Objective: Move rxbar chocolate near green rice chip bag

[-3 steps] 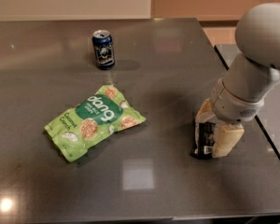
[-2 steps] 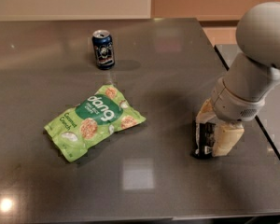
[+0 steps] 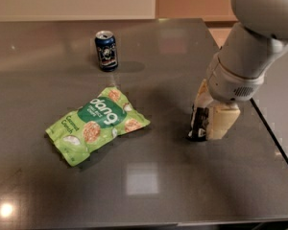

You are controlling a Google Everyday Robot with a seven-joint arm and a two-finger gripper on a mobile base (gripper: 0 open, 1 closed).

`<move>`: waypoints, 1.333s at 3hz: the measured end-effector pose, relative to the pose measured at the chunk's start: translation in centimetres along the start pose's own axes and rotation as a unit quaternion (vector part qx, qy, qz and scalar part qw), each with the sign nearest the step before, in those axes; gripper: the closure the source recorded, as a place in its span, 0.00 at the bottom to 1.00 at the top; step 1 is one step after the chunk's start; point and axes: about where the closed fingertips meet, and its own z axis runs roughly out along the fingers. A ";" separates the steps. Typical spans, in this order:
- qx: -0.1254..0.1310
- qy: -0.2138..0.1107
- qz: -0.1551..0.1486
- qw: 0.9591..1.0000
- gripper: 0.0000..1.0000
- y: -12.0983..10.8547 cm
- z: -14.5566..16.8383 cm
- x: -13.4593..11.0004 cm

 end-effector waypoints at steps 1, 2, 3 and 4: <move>0.020 -0.007 -0.008 1.000 1.00 -2.2 -1.9 -2.7; 0.030 -0.020 -0.029 0.999 1.00 -4.4 -2.5 -5.3; 0.032 -0.040 -0.046 0.998 1.00 -6.1 -2.5 -7.6; 0.026 -0.058 -0.049 0.997 1.00 -7.0 -1.9 -9.2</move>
Offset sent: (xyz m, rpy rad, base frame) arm 0.0584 0.0853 0.0503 0.0681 -0.0828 0.1066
